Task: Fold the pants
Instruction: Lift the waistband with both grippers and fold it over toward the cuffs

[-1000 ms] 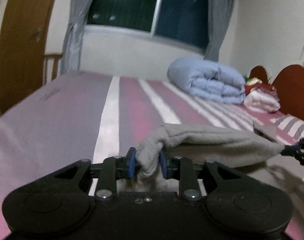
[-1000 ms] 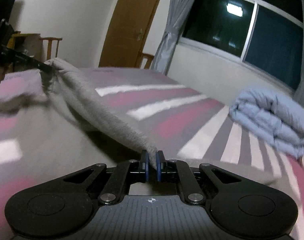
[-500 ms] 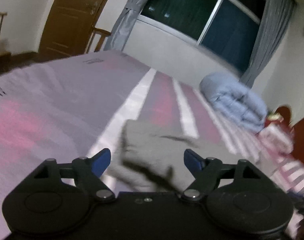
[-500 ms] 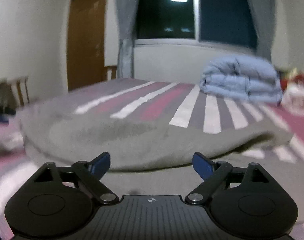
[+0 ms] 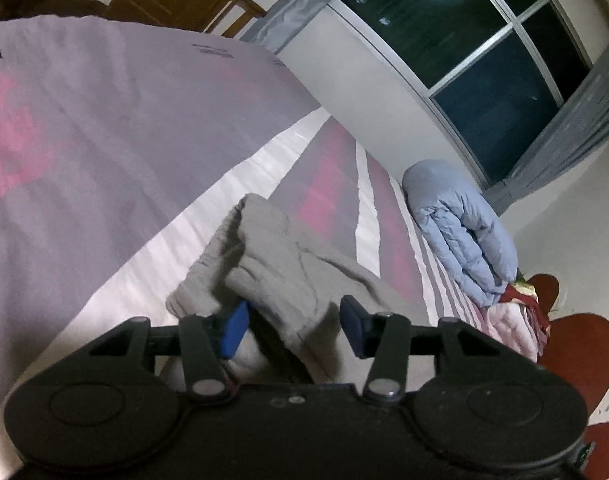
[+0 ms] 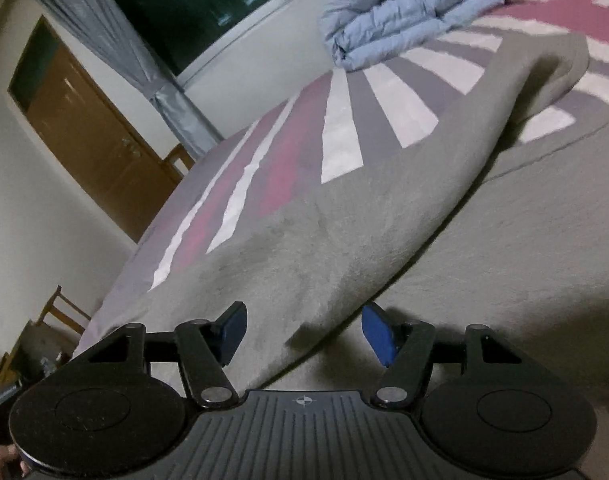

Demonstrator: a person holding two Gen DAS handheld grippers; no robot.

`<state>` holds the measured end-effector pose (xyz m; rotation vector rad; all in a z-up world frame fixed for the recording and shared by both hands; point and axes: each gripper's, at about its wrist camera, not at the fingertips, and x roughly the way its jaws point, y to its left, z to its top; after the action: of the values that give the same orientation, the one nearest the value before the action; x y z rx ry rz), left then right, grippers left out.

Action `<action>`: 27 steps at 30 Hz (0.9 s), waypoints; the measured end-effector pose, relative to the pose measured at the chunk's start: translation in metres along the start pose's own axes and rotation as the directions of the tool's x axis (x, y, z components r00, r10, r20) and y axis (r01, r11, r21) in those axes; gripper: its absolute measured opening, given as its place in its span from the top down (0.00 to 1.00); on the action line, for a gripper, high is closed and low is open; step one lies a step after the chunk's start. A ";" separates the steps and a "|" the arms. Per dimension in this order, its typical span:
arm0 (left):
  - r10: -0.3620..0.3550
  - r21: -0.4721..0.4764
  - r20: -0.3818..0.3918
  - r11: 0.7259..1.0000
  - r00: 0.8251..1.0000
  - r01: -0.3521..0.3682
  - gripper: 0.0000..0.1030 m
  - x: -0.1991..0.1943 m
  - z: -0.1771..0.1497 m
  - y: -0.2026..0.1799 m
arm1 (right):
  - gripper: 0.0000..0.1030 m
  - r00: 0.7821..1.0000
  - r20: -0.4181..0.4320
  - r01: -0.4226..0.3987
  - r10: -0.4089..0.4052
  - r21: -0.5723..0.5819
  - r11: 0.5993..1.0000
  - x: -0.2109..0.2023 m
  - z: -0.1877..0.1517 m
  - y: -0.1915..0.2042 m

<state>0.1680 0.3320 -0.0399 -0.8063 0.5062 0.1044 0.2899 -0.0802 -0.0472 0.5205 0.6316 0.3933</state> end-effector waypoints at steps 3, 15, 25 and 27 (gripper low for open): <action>-0.008 -0.031 0.005 1.000 1.000 0.008 0.62 0.005 0.001 0.003 | 0.41 1.000 -0.011 -0.001 0.001 0.036 0.999 0.014 0.000 -0.002; -0.220 0.032 0.062 0.975 0.974 0.218 0.80 -0.004 0.050 -0.014 | 0.94 0.977 0.162 -0.123 0.138 -0.102 0.987 -0.057 0.017 0.020; -0.061 -0.030 -0.073 0.998 0.995 0.059 0.81 0.015 -0.004 0.053 | 0.94 1.000 -0.022 -0.021 0.020 -0.041 0.999 -0.033 -0.052 -0.020; -0.053 -0.020 -0.079 0.998 0.996 0.051 0.82 0.016 0.003 0.047 | 0.94 1.000 -0.026 -0.019 0.017 -0.055 0.998 -0.034 -0.052 -0.018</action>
<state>0.1706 0.3651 -0.0765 -0.8426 0.5593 0.0290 0.2350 -0.0940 -0.0777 0.4697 0.6393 0.4336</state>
